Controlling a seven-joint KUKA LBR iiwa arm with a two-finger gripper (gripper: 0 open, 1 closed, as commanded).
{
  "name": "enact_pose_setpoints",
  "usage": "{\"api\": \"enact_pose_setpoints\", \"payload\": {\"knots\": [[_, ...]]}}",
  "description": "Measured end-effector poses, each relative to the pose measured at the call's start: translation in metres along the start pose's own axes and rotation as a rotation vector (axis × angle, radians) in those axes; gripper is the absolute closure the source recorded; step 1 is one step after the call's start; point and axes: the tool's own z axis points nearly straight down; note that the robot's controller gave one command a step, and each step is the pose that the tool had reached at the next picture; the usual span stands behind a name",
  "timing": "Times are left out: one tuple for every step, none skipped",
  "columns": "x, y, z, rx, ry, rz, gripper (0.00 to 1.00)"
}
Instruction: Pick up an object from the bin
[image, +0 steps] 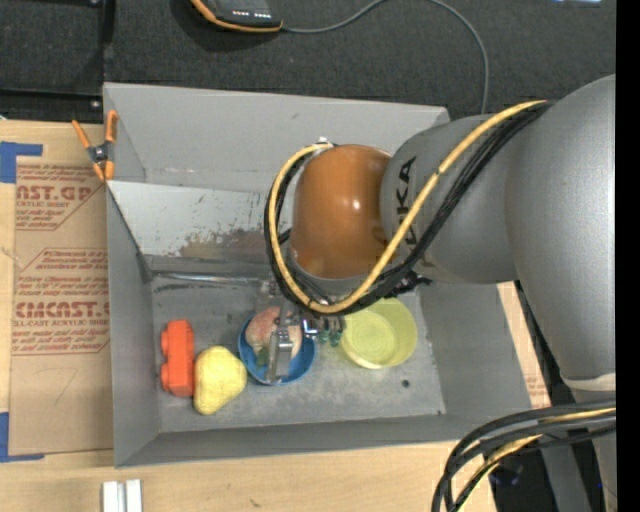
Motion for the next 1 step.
{"api": "enact_pose_setpoints", "payload": {"knots": [[-0.0019, -0.0009, -0.0047, -0.001, -0.007, 0.002, 0.0]]}}
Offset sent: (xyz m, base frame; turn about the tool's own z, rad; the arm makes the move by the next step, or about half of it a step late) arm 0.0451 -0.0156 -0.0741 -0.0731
